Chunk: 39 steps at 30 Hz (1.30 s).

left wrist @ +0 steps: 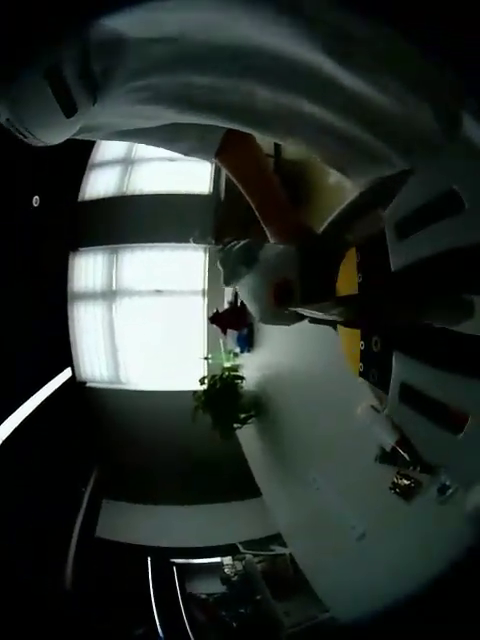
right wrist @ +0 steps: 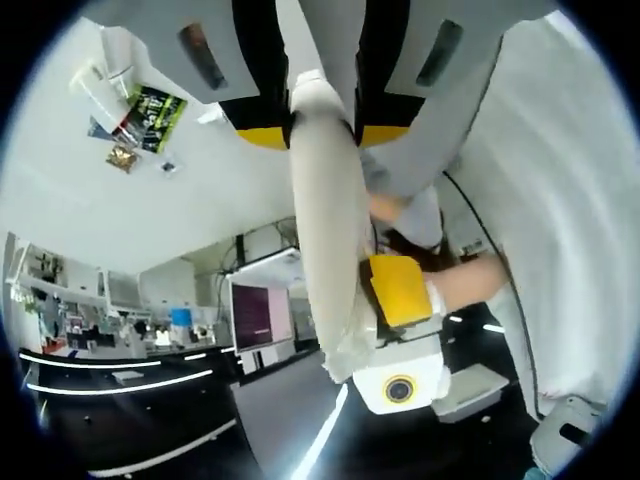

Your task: Arrange the skincare products in the storage area until every visible bottle or jar stands upright without overlapping.

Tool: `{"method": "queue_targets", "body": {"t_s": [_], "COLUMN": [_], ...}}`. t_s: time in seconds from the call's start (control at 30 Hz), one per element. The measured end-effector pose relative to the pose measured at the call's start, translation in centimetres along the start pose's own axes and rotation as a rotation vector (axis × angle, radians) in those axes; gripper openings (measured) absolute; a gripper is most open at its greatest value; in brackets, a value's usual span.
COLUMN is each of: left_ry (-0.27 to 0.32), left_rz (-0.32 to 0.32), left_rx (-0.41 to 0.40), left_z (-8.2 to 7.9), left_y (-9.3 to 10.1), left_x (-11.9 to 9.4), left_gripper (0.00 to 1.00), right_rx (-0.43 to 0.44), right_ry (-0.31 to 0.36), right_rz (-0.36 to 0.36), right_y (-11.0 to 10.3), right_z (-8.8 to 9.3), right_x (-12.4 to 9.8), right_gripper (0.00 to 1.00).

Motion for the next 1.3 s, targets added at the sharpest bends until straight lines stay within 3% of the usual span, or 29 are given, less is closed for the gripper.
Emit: {"method": "queue_targets", "body": {"t_s": [0.17, 0.5, 0.83, 1.07, 1.3], "left_ry": [-0.001, -0.070, -0.158, -0.204, -0.226], "left_rz": [-0.016, -0.027, -0.001, 0.002, 0.013], "left_rx": [-0.031, -0.032, -0.084, -0.104, -0.113], "left_z": [0.5, 2.2, 5.7, 7.0, 7.5], "left_y": [-1.1, -2.1, -2.8, -3.8, -5.0], "left_x": [1.1, 4.6, 7.8, 9.0, 10.3], "left_gripper": [0.03, 0.05, 0.05, 0.06, 0.06], "right_rx": [-0.014, -0.084, -0.069, -0.057, -0.034], "right_ry": [0.007, -0.114, -0.225, -0.282, -0.286], "right_rz": [0.014, 0.043, 0.101, 0.135, 0.155], "right_y": [1.6, 4.3, 5.6, 7.0, 8.6], "right_z": [0.9, 4.6, 8.7, 10.7, 11.6], "right_x": [-0.6, -1.5, -0.9, -0.8, -1.0], "right_gripper": [0.24, 0.22, 0.22, 0.22, 0.22]}}
Point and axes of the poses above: the point that each gripper's makers call its tool centre point, and the gripper's own axes: x roughly forward along the fingers, y roughly to its right, z roughly out of its underside, the point moved 2 cm from there along -x, roughly backward along the fingers, and after that the axes turned 11 degrees about -y, right-handed, at the moved point
